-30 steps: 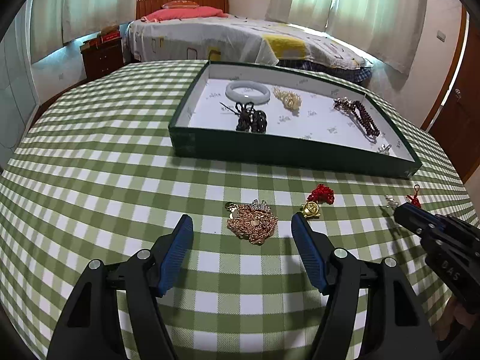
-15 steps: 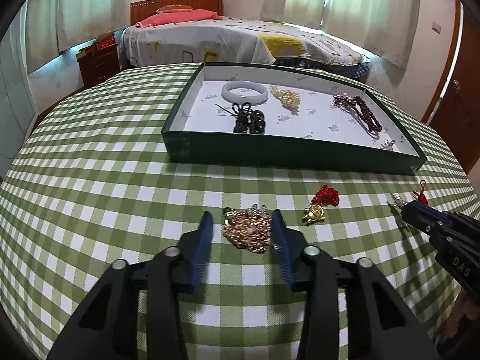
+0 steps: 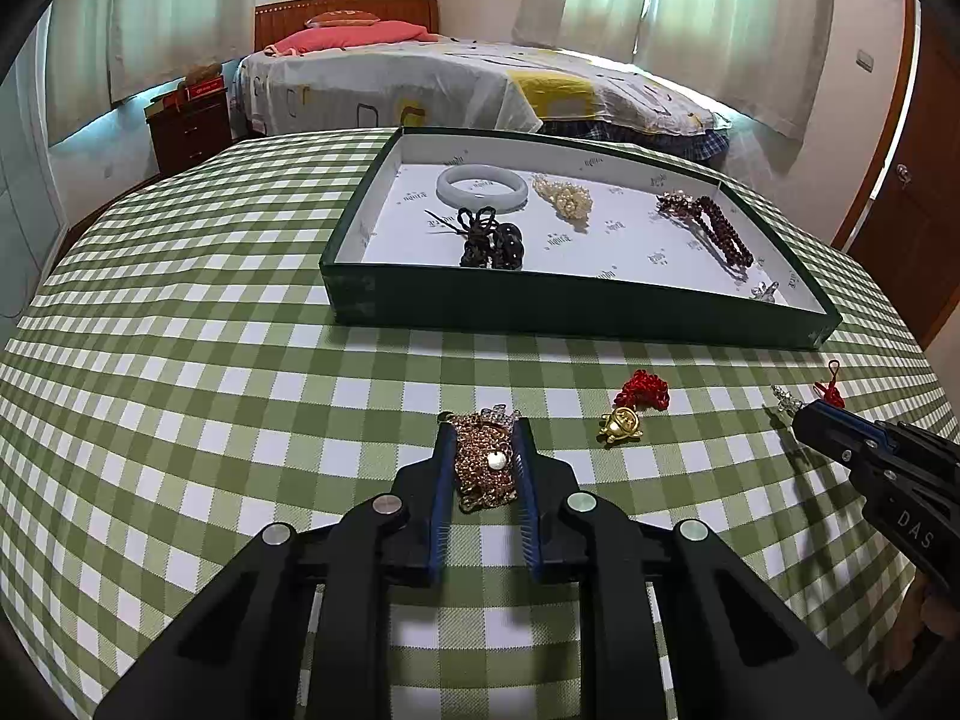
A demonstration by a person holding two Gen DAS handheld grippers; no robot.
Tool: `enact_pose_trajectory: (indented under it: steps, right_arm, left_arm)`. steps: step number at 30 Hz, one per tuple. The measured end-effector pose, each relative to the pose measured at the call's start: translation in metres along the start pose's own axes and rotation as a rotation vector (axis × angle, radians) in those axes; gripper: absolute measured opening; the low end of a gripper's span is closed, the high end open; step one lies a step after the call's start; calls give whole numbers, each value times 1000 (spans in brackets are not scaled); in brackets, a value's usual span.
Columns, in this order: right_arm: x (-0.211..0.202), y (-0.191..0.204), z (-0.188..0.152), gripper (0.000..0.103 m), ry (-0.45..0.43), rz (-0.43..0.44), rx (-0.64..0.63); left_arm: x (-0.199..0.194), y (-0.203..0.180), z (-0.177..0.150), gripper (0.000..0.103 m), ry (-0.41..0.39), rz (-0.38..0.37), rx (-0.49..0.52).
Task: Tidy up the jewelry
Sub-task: 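Grasp the silver rhinestone brooch with the right tool while the left tool grasps the gold chain, then carry the gold chain and silver brooch into the tray and open both tools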
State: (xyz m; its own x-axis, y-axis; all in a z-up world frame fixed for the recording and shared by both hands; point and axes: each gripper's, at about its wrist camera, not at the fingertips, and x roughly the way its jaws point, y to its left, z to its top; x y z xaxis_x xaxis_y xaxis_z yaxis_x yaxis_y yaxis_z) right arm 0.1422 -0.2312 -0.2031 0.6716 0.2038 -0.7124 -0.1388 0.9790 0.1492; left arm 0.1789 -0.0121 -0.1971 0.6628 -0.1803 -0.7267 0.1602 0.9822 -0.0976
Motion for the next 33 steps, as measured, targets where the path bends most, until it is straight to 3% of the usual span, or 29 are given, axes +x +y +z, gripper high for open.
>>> enact_pose_trajectory:
  steps: [33]
  right_arm:
    - [-32, 12, 8, 13, -73, 8, -14]
  left_arm:
    - [-50, -2, 16, 17, -109, 1, 15]
